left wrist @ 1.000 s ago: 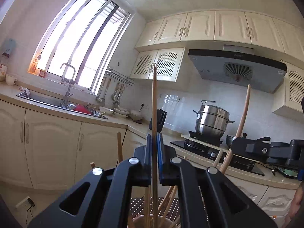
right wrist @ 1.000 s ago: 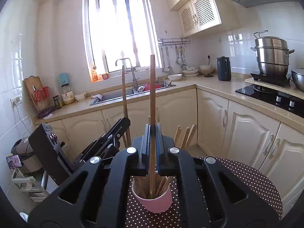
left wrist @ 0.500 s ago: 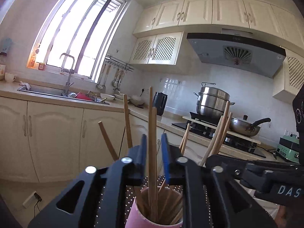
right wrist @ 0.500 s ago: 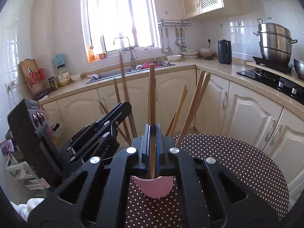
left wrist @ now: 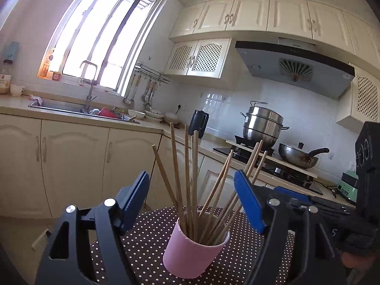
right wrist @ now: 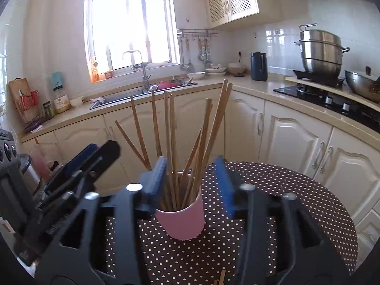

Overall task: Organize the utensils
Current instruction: 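Withdraw both open tools from the cup and move over the last chopsticks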

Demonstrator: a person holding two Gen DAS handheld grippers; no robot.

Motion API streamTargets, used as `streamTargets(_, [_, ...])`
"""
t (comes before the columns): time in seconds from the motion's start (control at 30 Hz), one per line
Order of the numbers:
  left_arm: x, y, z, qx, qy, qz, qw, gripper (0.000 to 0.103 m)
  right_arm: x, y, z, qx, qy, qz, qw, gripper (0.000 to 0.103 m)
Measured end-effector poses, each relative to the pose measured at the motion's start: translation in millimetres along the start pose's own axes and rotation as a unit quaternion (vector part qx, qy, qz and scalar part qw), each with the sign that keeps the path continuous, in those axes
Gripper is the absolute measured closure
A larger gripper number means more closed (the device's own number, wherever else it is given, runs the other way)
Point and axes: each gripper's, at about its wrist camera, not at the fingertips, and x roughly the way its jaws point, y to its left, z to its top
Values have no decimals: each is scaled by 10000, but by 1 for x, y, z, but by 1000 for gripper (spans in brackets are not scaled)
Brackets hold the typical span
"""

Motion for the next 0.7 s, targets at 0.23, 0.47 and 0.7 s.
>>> streamTargets(0.23, [-29, -2, 11, 159, 122, 74, 9998, 30, -28, 14, 0, -125, -117, -157, 9997, 56])
streamTargets(0.47, [-53, -17, 12, 351, 359, 22, 9987, 28, -60, 20, -4, -239, -90, -189, 9995, 56])
streamTargets(0.7, [-74, -38, 0, 448, 538, -171, 9974, 28, -84, 12, -15, -174, 85, -220, 9996, 56])
